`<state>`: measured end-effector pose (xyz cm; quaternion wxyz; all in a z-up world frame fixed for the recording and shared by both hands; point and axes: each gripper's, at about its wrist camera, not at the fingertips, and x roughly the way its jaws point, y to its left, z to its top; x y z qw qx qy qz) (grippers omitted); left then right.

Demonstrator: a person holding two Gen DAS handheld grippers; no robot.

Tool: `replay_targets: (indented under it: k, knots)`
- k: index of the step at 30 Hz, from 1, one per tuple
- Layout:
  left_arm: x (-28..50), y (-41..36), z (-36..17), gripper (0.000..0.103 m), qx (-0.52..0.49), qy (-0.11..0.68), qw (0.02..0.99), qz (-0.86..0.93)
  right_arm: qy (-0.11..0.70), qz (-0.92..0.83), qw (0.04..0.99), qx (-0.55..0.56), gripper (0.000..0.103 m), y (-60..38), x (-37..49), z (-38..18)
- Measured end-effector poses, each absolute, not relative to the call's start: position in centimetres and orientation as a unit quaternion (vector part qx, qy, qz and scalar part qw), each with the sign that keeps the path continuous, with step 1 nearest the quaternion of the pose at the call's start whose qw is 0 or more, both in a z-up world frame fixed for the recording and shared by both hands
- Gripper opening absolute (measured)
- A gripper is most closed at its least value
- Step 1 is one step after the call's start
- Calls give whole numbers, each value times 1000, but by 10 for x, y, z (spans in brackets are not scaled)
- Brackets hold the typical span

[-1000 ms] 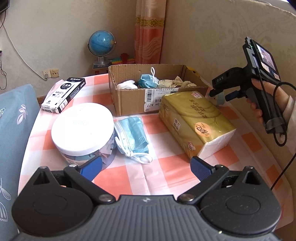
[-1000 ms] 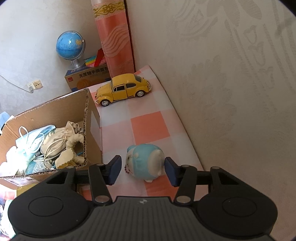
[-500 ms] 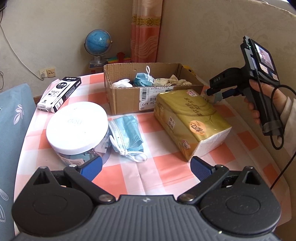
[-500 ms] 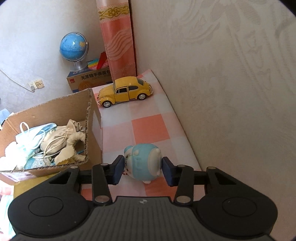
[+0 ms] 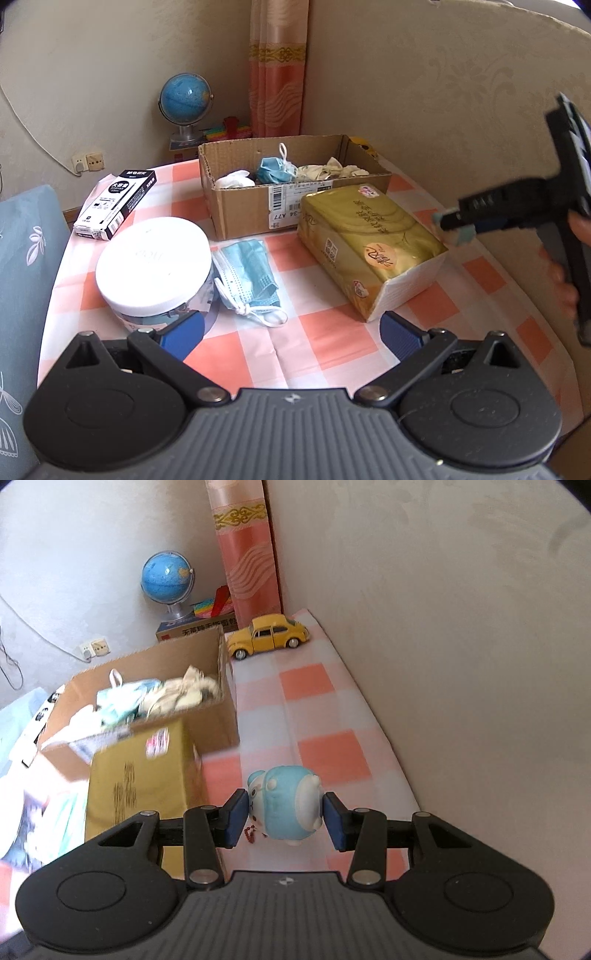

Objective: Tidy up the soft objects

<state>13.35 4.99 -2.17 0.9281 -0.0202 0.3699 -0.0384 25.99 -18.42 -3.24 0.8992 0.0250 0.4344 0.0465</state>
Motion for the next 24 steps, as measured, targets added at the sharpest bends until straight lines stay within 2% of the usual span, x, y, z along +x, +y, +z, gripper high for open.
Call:
replay_targets:
  k: [14,19,24]
  knots:
    - [141,43,-26,101,-9,360,932,-38,436,44,899,-4,53,-194,214,-52]
    - [148,42,-31,101,-8,367,929,-38,424,42,904,-27,69,-193,209,-56]
    - [156,40,-38,96,-4,373,927,-28,425,53,903,-32,70,-194,206,-63]
